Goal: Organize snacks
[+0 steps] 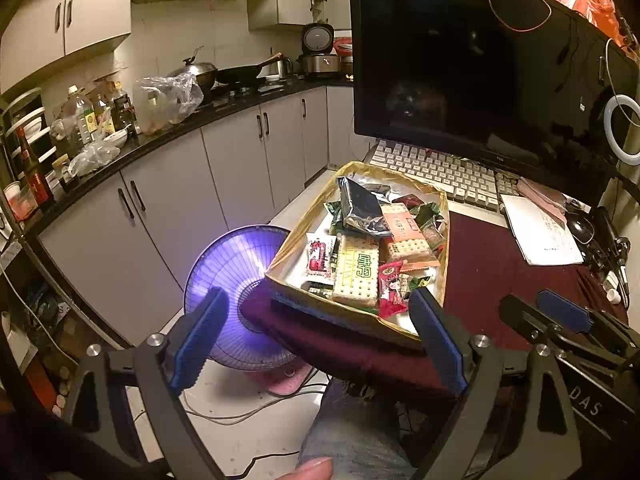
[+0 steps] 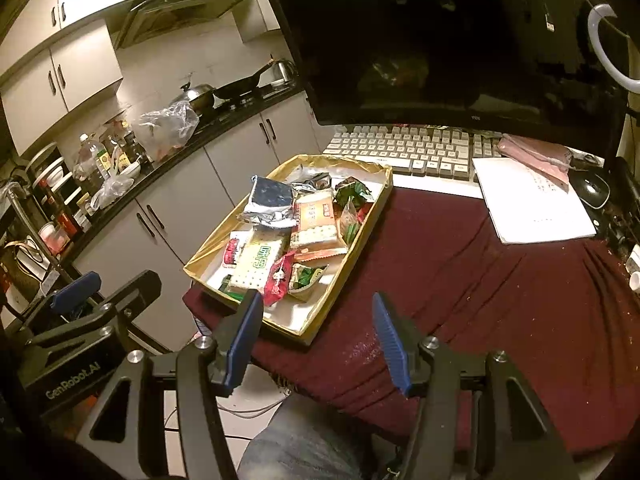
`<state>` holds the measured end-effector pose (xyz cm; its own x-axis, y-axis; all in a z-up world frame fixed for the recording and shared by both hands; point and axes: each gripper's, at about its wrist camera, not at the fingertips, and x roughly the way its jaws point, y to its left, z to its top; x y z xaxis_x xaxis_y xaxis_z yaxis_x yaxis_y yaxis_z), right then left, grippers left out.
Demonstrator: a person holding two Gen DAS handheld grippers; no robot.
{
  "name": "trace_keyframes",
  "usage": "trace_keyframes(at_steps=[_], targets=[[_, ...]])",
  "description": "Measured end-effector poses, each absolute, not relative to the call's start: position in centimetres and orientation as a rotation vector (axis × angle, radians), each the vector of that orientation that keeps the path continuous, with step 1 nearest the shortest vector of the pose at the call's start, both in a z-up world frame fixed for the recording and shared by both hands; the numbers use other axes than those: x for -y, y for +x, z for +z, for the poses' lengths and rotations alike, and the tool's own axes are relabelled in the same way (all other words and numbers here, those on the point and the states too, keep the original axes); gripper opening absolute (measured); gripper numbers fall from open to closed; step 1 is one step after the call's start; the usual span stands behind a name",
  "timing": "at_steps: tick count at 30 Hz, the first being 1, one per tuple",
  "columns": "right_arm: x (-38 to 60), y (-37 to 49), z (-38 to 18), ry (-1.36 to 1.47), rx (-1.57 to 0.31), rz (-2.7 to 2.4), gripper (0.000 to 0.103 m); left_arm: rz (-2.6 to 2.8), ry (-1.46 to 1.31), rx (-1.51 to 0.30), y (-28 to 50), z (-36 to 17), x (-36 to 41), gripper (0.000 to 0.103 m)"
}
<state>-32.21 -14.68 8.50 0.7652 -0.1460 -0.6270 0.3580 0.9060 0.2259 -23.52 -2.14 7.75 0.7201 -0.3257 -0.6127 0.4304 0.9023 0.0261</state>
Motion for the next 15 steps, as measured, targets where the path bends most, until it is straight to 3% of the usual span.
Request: trace_keyframes(at_steps=[15], targets=[[14.8, -29.5, 7.6, 0.331, -0.706, -0.296, 0.057, -0.409, 0.185, -0.706, -20.4, 6.1, 2.8, 0.091]])
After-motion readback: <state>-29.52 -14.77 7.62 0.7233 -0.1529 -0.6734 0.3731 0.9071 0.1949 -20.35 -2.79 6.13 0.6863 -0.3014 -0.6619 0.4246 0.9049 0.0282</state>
